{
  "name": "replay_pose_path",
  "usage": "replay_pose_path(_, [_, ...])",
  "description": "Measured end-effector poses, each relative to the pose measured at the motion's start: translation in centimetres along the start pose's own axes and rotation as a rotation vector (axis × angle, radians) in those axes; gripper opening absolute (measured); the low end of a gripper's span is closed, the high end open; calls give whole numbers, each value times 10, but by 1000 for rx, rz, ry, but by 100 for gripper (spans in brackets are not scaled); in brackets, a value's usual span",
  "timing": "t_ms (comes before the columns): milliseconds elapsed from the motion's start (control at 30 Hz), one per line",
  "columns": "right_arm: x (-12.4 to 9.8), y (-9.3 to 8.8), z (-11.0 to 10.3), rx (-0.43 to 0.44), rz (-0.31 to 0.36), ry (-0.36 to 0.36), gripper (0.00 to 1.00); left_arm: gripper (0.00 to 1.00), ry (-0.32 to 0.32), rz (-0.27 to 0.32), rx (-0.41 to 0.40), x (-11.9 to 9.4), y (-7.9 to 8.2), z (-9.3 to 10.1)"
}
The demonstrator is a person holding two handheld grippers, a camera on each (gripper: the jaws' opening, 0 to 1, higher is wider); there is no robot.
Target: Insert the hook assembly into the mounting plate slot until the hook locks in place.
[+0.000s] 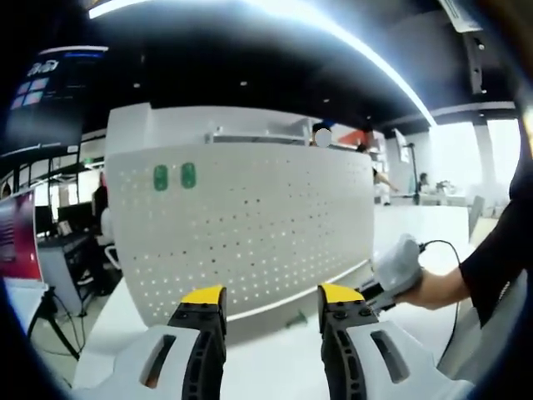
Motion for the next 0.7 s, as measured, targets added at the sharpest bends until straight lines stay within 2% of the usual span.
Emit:
replay_pose_path(300, [6,-7,6,-1,-41,-15,7,43,-12,-7,-5,2,-2,2])
replay_pose_path(700, [7,-10,5,-22,-52,-2,3,42,-14,-11,-11,2,-3,3])
Point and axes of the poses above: the point that each gripper's makers call its tool centre point, and the gripper's own axes: x roughly forward along the fingers, z roughly to its right, y roughly out of its top, the point moved 1 cm from there along -x, roughly backward along the fingers, and after that the axes turned 11 degrees about x, right-handed, at the moved point
